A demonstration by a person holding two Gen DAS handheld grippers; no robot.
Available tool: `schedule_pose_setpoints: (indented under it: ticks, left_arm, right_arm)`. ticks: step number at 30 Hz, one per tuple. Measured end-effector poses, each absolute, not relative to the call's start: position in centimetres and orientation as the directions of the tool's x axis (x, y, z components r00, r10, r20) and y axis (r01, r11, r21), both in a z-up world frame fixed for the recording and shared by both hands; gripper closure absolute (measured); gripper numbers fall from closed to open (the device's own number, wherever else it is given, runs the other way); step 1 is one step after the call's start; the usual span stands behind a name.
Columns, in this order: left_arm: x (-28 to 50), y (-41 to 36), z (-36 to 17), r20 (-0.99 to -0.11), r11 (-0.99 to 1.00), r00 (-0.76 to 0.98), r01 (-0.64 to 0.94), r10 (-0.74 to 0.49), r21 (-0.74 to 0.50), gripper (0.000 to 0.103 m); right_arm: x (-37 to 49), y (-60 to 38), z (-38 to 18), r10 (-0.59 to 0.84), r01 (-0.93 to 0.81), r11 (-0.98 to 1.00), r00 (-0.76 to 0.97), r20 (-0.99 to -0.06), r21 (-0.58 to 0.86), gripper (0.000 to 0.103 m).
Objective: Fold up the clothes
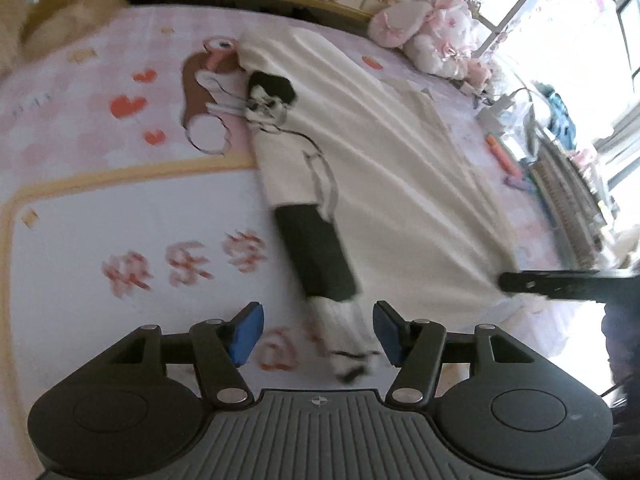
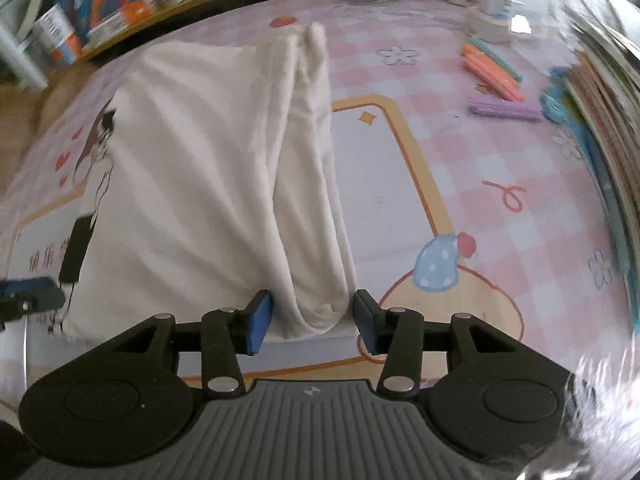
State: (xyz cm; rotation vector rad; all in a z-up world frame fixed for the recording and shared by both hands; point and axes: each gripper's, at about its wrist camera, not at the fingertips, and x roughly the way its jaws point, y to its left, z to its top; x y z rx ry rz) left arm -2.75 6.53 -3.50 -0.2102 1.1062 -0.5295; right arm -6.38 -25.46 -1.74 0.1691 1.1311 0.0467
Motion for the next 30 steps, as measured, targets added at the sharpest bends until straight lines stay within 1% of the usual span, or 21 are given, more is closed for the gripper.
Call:
schedule_pose_setpoints:
  ticks: [1,2,3,5,6,8,13,17,19,21,22,26,28,30]
  left_arm:
    - [-3.0,6.1,-3.6,-0.792,0.854,0.335,0.301,-0.511,-0.424,0.055]
    - [-3.3,5.6,-3.6,-0.794,0.856,0.332,0.294,-0.509,-0.426,0.069]
    - [-3.5,5.3,-3.7,-0.8,0.865,0.338,0.276,-0.495,-0.419,0.073]
    - [-4.0,5.1,-3.9,-0.809,0.877,0.339,0.218,-0.479,-0.428,0.087]
    - [-4.3,5.1,-3.9,-0.812,0.882,0.344,0.188,-0.472,-0.433,0.089]
    - [-4.8,5.3,-3.9,-0.815,0.889,0.359,0.128,-0.454,-0.439,0.097]
    - [-6.5,4.8,-2.1,-0.802,0.918,0.457,0.092,-0.384,-0.387,0.098]
    - [-6.2,4.8,-3.1,-0.822,0.917,0.431,0.032,-0.371,-0.397,0.097]
    - [-6.3,4.6,-3.4,-0.828,0.919,0.428,0.017,-0.362,-0.393,0.097]
    - [-6.4,4.3,-3.2,-0.835,0.93,0.432,0.023,-0.34,-0.367,0.096]
    - [-6.5,4.1,-3.1,-0.841,0.939,0.436,0.032,-0.322,-0.343,0.091]
    - [-7.1,2.9,-2.1,-0.849,0.974,0.478,0.091,-0.226,-0.208,0.09]
    - [-7.7,2.1,-1.3,-0.832,0.987,0.534,0.128,-0.152,-0.098,0.086]
    - [-8.2,1.5,-0.6,-0.802,0.986,0.587,0.164,-0.113,-0.019,0.078]
  right_arm:
    - [-6.4,-25.6,-1.8,0.138,0.03,0.986,0.424,-0.895,0.166,0.068]
    - [-6.5,-25.7,-1.8,0.153,0.006,0.985,0.425,-0.892,0.172,0.072]
    - [-6.6,-25.7,-1.8,0.167,-0.015,0.984,0.426,-0.889,0.178,0.077]
    - [-6.9,-25.8,-1.8,0.201,-0.059,0.979,0.431,-0.879,0.195,0.084]
    - [-7.0,-25.8,-1.7,0.21,-0.078,0.977,0.437,-0.874,0.196,0.085]
    - [-7.3,-25.7,-1.5,0.225,-0.114,0.974,0.449,-0.865,0.194,0.087]
    - [-8.1,-26.4,0.2,0.289,-0.194,0.956,0.499,-0.817,0.219,0.088]
    - [-7.4,-27.6,-0.5,0.324,-0.166,0.946,0.464,-0.824,0.279,0.087]
    - [-7.1,-28.2,-0.8,0.343,-0.147,0.939,0.447,-0.826,0.31,0.084]
    - [-6.9,-28.8,-0.9,0.354,-0.135,0.935,0.439,-0.826,0.328,0.075]
    - [-6.8,-29.2,-0.9,0.358,-0.124,0.932,0.435,-0.826,0.34,0.073]
    - [-6.6,-30.8,-1.4,0.388,-0.05,0.913,0.407,-0.827,0.404,0.059]
    - [-6.5,-31.7,-1.6,0.406,-0.007,0.899,0.391,-0.826,0.438,0.057]
    - [-6.4,-32.0,-2.0,0.433,0.019,0.88,0.373,-0.82,0.474,0.057]
